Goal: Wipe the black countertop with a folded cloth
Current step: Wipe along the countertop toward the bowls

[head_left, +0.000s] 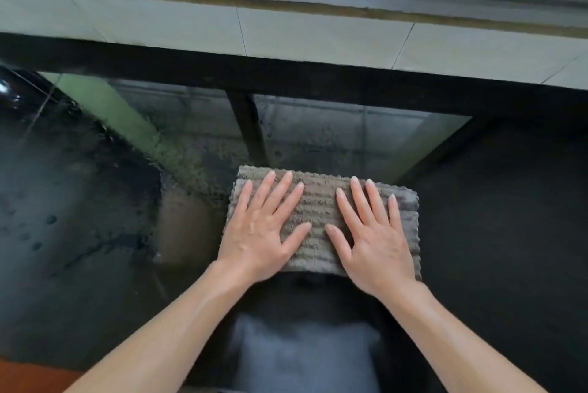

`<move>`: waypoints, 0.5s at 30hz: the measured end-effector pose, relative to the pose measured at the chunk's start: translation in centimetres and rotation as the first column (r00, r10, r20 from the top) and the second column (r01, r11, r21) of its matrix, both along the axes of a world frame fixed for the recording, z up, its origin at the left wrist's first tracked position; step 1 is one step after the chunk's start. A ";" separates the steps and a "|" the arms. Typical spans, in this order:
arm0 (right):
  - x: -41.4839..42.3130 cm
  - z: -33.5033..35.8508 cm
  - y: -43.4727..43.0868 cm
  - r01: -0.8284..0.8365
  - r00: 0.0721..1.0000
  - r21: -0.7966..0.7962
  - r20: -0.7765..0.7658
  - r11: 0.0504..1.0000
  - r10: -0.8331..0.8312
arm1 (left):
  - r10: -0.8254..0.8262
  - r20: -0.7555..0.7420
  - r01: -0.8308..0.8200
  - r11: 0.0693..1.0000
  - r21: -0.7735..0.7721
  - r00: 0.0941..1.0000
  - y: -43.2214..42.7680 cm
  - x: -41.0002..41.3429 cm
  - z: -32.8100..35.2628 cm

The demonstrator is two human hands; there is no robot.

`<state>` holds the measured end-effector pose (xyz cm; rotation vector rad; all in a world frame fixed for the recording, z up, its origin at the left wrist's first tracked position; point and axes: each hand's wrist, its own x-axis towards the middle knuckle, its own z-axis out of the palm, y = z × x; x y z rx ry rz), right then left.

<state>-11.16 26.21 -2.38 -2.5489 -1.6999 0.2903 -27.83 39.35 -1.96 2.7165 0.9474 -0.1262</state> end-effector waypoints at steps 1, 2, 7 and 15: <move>0.4 0.0 1.5 0.004 1.000 -0.008 0.009 1.000 -0.003 | 0.003 -0.005 -0.003 1.000 0.002 1.000 1.5 0.6 0.0; 0.8 0.0 2.9 0.008 1.000 -0.013 0.016 1.000 -0.007 | 0.005 -0.009 -0.005 1.000 0.004 1.000 2.9 1.0 0.0; 1.7 -0.3 6.1 0.026 0.999 -0.016 0.027 1.000 -0.026 | 0.006 -0.016 -0.005 0.999 0.035 1.000 5.5 1.7 -0.4; -2.5 0.2 2.9 0.049 0.999 -0.024 0.001 0.998 -0.049 | -0.034 -0.017 0.034 0.999 0.030 0.999 3.0 -2.2 -0.4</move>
